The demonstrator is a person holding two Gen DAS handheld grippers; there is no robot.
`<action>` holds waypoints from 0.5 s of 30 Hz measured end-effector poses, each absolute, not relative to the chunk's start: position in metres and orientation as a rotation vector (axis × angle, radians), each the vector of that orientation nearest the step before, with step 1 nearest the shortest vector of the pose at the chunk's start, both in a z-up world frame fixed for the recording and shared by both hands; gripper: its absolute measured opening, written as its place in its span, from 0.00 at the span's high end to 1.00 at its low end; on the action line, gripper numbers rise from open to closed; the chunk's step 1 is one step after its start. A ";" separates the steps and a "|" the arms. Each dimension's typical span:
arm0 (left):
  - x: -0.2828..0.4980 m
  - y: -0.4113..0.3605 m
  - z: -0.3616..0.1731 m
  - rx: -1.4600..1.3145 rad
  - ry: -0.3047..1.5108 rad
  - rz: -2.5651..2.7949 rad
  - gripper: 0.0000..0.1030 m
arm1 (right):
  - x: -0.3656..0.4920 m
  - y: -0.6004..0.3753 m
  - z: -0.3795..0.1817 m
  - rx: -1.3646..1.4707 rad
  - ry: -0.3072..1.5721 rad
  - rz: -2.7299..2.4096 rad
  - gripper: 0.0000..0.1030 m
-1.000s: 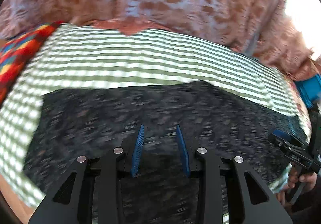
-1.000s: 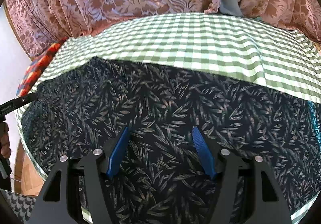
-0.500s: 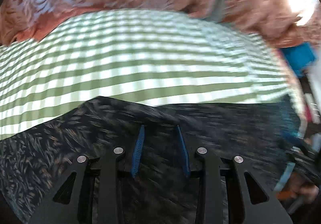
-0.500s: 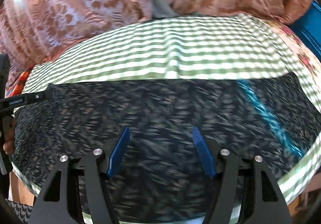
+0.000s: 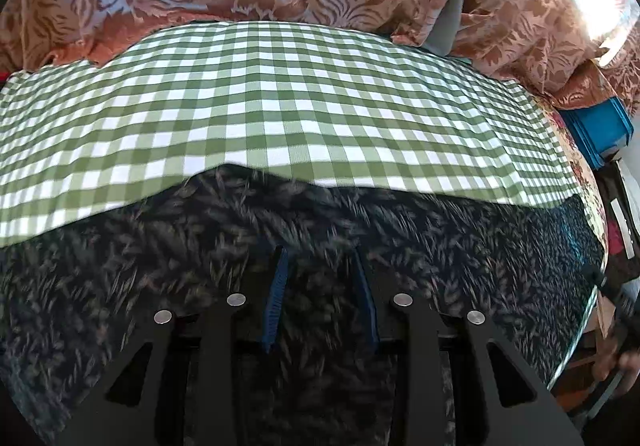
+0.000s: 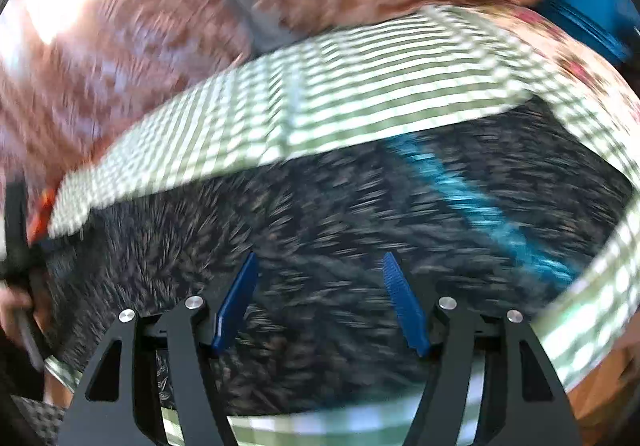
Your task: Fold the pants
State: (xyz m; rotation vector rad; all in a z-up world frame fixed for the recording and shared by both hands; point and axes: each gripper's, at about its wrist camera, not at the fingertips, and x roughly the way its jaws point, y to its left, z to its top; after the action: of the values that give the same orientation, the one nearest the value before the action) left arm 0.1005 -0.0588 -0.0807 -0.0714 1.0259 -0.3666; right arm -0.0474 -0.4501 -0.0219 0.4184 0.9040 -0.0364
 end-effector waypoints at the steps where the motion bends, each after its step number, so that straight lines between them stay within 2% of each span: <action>1: 0.096 -0.058 -0.080 -0.076 1.022 -0.371 0.69 | -0.054 -0.466 -0.019 0.466 0.891 -0.065 0.40; 5: 0.073 -0.056 -0.080 -0.063 1.002 -0.389 0.69 | -0.088 -0.533 -0.018 0.668 0.840 -0.200 0.50; 10: 0.053 -0.054 -0.082 -0.068 1.000 -0.411 0.69 | -0.129 -0.599 -0.036 0.923 0.774 -0.335 0.52; 15: 0.041 -0.053 -0.085 -0.060 1.006 -0.412 0.69 | -0.134 -0.618 -0.052 1.046 0.738 -0.314 0.56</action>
State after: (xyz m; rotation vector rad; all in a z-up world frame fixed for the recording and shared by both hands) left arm 0.0405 -0.0525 -0.0846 -0.0603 1.0060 -0.4115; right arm -0.1338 -0.6176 -0.0519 1.0460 0.7376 -0.3143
